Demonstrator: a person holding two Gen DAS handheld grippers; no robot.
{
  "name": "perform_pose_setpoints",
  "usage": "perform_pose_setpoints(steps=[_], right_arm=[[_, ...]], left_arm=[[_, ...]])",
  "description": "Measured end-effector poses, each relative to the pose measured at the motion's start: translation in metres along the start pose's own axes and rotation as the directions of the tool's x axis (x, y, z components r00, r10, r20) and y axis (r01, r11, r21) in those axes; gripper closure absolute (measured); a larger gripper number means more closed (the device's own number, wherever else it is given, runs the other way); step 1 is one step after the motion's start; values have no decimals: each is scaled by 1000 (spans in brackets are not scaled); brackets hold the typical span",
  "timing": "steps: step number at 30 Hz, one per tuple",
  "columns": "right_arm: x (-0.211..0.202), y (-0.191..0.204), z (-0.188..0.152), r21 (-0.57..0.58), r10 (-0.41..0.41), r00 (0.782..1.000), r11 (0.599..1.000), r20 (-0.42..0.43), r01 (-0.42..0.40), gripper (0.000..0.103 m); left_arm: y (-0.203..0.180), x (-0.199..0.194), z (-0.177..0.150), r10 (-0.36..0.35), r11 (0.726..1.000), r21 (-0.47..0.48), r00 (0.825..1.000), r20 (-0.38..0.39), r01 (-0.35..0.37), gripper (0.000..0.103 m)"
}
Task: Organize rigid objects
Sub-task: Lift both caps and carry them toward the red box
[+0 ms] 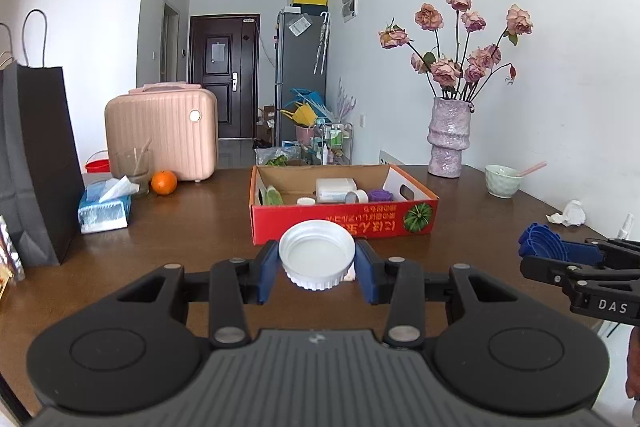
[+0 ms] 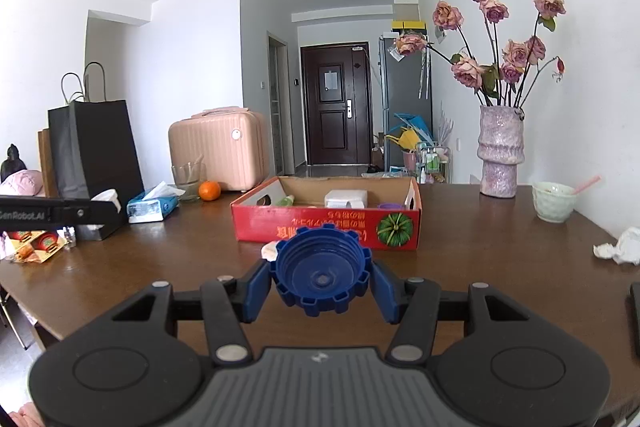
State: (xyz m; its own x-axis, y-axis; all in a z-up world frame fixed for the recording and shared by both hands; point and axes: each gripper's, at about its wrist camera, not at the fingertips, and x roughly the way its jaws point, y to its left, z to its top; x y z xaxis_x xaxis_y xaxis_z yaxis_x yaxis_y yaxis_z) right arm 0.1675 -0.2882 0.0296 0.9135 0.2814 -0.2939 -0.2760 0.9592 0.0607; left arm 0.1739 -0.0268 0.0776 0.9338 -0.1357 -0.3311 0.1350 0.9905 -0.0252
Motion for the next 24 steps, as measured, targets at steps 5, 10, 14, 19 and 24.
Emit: perform_pose_setpoints(steps=[5, 10, 14, 19, 24], right_arm=[[35, -8, 28, -27, -3, 1000, 1000, 24, 4, 49], [88, -20, 56, -9, 19, 999, 1000, 29, -19, 49], [143, -35, 79, 27, 47, 999, 998, 25, -48, 49], [229, -64, 110, 98, 59, 998, 993, -4, -58, 49], [344, -109, 137, 210, 59, 982, 977, -177, -21, 49]], left_arm=[[11, 46, 25, -9, 1000, -3, 1000, -1, 9, 62], [25, 102, 53, -38, 999, -8, 999, -24, 38, 62], [35, 161, 78, -66, 998, -10, 997, -41, 65, 62], [54, 263, 107, -118, 993, -48, 984, -132, 112, 62], [62, 362, 124, -122, 992, -65, 964, -235, 109, 62]])
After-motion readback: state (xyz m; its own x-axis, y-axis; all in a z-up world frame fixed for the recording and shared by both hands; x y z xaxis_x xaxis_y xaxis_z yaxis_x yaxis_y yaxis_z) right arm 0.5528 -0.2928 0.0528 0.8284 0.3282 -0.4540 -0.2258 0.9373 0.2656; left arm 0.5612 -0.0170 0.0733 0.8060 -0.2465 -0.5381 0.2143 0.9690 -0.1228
